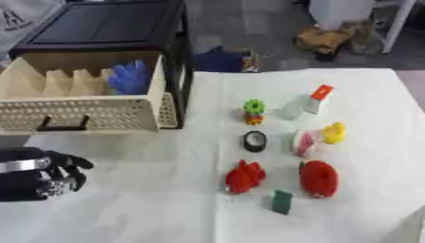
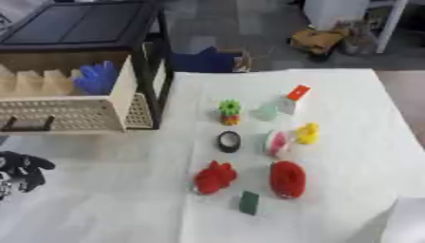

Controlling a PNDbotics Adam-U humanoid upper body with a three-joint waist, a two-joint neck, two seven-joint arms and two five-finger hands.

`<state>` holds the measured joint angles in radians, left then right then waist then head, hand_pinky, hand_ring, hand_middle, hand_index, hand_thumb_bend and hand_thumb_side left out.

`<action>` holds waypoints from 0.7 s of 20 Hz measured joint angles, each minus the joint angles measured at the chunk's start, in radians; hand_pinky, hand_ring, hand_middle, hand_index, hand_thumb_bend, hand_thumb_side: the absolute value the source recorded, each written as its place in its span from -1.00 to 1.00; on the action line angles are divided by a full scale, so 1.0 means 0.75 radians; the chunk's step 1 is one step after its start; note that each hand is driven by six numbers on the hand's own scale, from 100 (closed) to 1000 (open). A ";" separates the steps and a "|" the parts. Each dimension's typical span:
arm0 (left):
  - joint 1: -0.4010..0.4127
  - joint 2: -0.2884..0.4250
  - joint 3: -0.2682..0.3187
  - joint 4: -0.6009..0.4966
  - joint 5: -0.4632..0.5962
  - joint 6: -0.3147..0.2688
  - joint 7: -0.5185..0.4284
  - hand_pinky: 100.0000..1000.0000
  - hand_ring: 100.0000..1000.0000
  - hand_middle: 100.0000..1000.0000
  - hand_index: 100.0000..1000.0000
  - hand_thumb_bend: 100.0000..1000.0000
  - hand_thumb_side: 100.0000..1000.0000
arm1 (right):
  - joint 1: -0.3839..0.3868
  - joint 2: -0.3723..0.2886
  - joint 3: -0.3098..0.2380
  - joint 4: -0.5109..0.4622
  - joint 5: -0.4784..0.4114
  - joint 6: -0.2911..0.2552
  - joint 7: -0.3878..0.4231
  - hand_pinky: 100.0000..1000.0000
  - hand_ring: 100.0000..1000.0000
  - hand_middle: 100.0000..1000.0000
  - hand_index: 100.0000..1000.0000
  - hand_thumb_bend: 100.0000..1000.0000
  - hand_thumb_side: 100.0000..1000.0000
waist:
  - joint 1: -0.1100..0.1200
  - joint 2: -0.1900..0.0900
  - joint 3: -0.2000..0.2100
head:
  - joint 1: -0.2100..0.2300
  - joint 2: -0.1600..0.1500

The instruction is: Pick up objects from table and place into drawer.

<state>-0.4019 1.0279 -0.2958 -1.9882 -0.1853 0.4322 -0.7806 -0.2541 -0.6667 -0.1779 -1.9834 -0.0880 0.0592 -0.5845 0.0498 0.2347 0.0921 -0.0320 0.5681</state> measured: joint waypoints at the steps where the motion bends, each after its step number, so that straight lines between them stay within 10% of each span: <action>1: -0.004 0.000 0.003 0.000 -0.006 0.001 0.001 0.17 0.46 0.46 0.97 -1.00 1.00 | 0.000 0.003 -0.001 0.000 -0.001 0.000 0.000 0.43 0.41 0.35 0.66 -1.00 1.00 | 0.000 0.000 -0.001 | 0.000 -0.003; 14: -0.089 -0.026 0.013 0.082 -0.150 -0.042 -0.020 -0.01 0.41 0.39 0.90 -1.00 1.00 | -0.003 0.006 -0.001 0.000 -0.002 0.006 0.002 0.42 0.41 0.35 0.66 -1.00 1.00 | -0.001 0.006 -0.009 | 0.006 -0.017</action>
<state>-0.4686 1.0083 -0.2861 -1.9267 -0.2976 0.4010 -0.7959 -0.2562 -0.6621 -0.1790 -1.9834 -0.0897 0.0635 -0.5833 0.0492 0.2394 0.0857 -0.0276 0.5557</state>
